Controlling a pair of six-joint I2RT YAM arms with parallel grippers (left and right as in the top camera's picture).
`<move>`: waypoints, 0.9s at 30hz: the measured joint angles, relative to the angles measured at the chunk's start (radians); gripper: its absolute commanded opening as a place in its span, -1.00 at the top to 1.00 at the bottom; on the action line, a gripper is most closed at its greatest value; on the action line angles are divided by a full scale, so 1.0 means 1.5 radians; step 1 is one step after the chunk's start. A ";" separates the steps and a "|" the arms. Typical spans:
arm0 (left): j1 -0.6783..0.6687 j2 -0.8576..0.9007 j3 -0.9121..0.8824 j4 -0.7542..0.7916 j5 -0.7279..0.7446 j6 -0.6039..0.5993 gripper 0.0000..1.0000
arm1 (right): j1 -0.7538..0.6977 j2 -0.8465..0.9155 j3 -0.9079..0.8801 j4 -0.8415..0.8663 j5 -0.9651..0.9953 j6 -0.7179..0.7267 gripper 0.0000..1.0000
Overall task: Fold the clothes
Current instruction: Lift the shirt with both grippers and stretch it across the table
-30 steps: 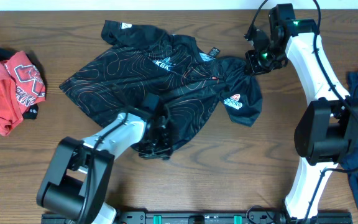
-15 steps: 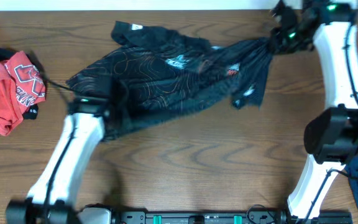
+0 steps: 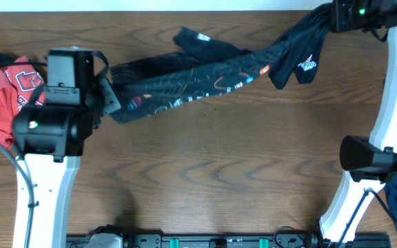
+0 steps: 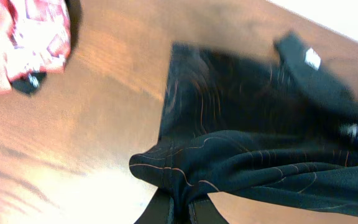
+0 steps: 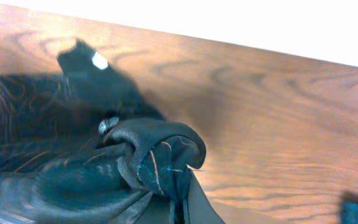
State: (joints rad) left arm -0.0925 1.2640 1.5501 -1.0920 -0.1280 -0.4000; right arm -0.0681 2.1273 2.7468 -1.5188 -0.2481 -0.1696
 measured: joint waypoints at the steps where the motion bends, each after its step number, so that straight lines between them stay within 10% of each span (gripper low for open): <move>1: 0.000 0.000 0.015 0.000 -0.003 0.004 0.88 | -0.001 -0.004 0.014 -0.003 0.005 0.000 0.98; 27: 0.000 -0.005 0.466 -0.092 -0.048 0.091 0.88 | -0.001 -0.394 0.059 -0.010 0.057 0.013 0.98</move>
State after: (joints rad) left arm -0.0925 1.2560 2.2486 -1.2293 -0.2001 -0.2630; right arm -0.0700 1.5360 2.8353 -1.5333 -0.1627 -0.1505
